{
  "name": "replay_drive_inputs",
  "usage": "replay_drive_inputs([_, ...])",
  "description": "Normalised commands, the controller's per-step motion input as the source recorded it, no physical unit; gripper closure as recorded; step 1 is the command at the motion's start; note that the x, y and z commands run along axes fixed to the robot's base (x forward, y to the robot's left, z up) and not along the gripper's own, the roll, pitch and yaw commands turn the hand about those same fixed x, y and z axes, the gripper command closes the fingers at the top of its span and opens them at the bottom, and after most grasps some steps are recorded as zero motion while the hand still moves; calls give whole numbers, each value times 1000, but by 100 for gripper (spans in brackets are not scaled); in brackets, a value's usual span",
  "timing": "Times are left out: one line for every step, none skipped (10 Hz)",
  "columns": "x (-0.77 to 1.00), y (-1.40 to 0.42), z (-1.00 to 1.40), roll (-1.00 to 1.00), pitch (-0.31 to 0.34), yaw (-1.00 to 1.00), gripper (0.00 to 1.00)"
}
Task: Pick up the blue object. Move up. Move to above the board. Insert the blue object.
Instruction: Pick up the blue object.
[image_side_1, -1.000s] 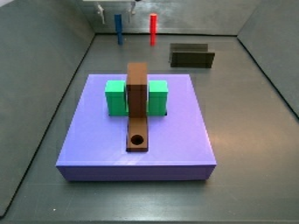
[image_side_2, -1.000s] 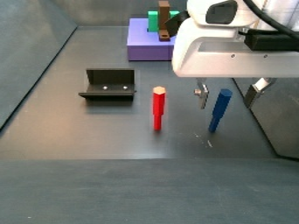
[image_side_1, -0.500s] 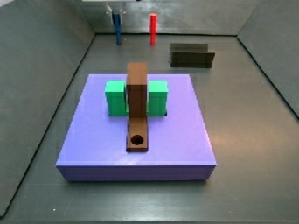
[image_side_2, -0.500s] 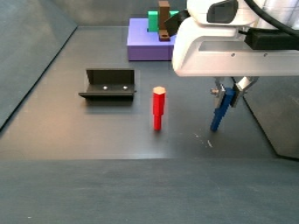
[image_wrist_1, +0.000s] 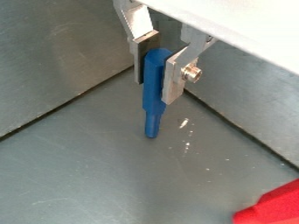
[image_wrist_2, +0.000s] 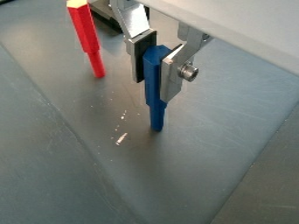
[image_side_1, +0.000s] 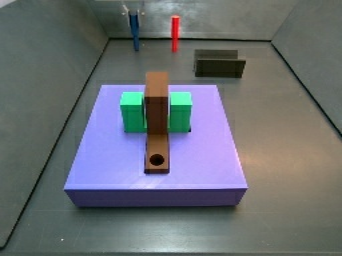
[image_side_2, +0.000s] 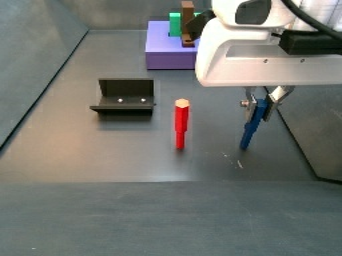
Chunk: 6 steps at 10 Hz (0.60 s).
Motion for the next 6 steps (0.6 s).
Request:
replay_drive_inputs([0,0,0,0,0,0,100])
replay_drive_inputs([0,0,0,0,0,0,100])
replay_drive_inputs([0,0,0,0,0,0,100])
replay_drive_inputs([0,0,0,0,0,0,100])
replay_drive_inputs([0,0,0,0,0,0,100])
replay_drive_inputs([0,0,0,0,0,0,100])
